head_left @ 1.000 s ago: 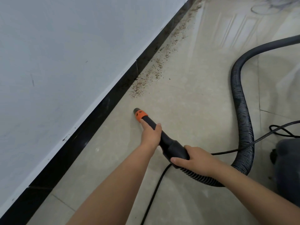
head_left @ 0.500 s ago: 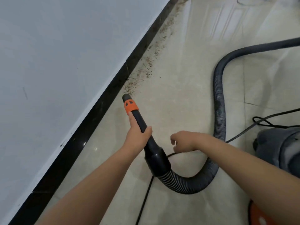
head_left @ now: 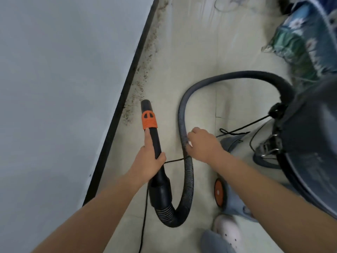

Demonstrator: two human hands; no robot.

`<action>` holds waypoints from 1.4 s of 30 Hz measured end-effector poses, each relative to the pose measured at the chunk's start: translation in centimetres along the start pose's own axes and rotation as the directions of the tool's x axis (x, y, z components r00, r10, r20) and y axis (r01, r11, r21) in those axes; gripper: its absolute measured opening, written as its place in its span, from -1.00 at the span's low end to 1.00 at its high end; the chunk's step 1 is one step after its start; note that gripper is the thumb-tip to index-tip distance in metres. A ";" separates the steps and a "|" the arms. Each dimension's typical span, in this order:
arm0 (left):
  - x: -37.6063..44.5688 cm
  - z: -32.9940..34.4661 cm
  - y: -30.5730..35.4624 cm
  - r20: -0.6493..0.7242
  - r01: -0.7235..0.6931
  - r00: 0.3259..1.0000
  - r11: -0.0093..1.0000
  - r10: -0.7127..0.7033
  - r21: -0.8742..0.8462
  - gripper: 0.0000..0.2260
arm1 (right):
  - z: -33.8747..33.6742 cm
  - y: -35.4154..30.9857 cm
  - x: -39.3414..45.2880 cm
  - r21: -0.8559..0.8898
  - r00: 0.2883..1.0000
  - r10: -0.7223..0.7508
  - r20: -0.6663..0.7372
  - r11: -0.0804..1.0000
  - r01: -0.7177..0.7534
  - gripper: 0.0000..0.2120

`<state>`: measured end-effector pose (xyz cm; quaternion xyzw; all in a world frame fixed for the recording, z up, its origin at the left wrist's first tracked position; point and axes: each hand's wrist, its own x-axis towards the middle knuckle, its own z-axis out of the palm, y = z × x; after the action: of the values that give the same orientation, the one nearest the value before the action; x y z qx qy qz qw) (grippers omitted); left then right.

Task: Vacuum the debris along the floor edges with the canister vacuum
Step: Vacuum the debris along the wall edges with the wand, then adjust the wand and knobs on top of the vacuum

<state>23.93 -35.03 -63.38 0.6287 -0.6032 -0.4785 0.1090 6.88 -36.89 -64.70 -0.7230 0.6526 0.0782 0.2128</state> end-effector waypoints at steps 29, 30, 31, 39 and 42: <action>-3.9 14.3 35.8 0.104 -0.215 0.975 0.956 0.198 0.201 -0.26 | -21.5 30.9 -19.0 0.354 0.642 0.751 -0.153 0.648 -0.674 -0.57; -3.6 15.1 36.4 0.095 -0.227 0.973 0.946 0.210 0.234 -0.26 | -21.5 31.6 -18.6 0.367 0.639 0.761 -0.112 0.630 -0.685 -0.55; -3.5 15.8 36.8 0.101 -0.246 0.969 0.925 0.226 0.290 -0.27 | -21.4 32.2 -18.3 0.357 0.650 0.755 -0.090 0.634 -0.686 -0.54; -3.2 20.6 38.5 0.123 -0.240 0.970 0.780 0.208 0.577 -0.30 | -22.1 34.4 -16.8 0.247 0.720 0.693 0.034 0.692 -0.678 -0.69; -3.3 20.6 38.9 0.060 -0.228 0.968 0.744 0.245 0.628 -0.37 | -22.7 34.8 -16.4 0.170 0.754 0.647 0.109 0.736 -0.656 -0.81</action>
<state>-16.01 -32.81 -44.71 0.5535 -0.8014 -0.2230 -0.0399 -33.11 -33.27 -45.04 -0.4224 0.8639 0.0979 0.2563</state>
